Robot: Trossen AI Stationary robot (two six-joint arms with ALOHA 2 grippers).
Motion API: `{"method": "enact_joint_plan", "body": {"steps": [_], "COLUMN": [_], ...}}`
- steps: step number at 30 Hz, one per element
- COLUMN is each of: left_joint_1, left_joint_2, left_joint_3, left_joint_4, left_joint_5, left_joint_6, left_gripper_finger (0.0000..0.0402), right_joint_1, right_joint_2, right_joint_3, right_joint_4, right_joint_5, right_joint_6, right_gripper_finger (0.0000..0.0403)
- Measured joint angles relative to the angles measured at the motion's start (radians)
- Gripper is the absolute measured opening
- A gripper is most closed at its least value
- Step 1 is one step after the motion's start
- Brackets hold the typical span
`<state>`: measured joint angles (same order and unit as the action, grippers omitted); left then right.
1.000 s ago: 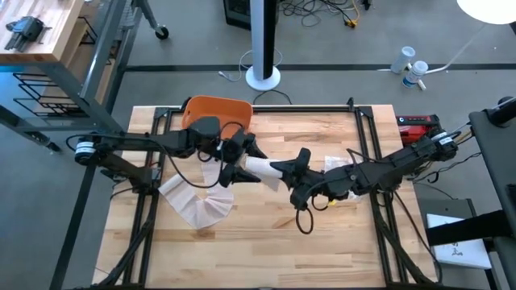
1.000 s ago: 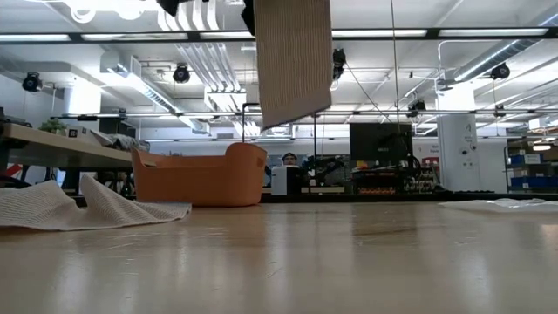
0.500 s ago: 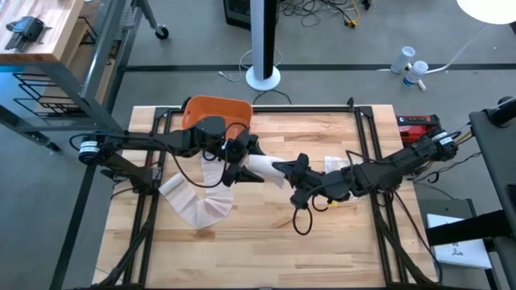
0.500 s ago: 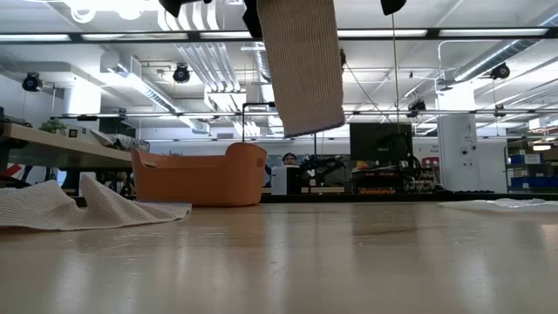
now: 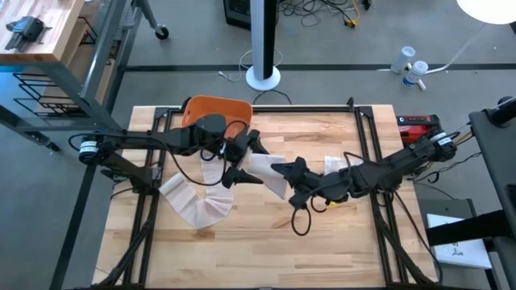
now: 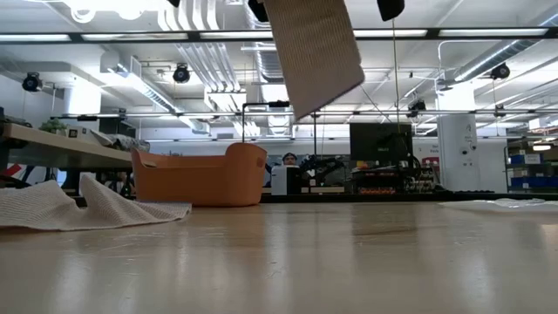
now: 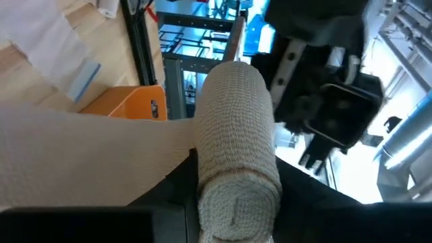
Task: Roll bandage
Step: Roll the right white bandage
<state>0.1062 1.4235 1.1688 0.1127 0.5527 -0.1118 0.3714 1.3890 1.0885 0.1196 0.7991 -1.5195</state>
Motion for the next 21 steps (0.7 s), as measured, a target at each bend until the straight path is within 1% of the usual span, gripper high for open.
{"method": "enact_joint_plan", "body": {"steps": [5,12,15,19,21], "left_joint_1": [-0.001,0.002,0.001,-0.003,-0.005], "left_joint_2": [-0.002,-0.026,-0.037,-0.041,-0.041], "left_joint_3": [0.005,0.004,0.003,0.003,0.002], "left_joint_4": [-0.019,-0.084,-0.084,-0.085,-0.095], "left_joint_5": [-0.066,-0.143,-0.142,-0.1,-0.098], "left_joint_6": [0.049,0.131,0.135,0.127,0.122], "left_gripper_finger": [0.0394,0.039,0.0395,0.0397,0.0395], "right_joint_1": [0.007,0.032,0.037,0.037,0.036], "right_joint_2": [0.038,0.065,0.065,0.065,0.067], "right_joint_3": [0.0,0.036,0.053,0.055,0.056], "right_joint_4": [0.03,0.035,0.036,0.034,0.035], "right_joint_5": [0.068,0.074,0.093,0.095,0.096], "right_joint_6": [-0.052,-0.054,-0.056,-0.082,-0.109], "right_gripper_finger": [0.0113,0.0117,0.0117,0.0112,0.0111]}}
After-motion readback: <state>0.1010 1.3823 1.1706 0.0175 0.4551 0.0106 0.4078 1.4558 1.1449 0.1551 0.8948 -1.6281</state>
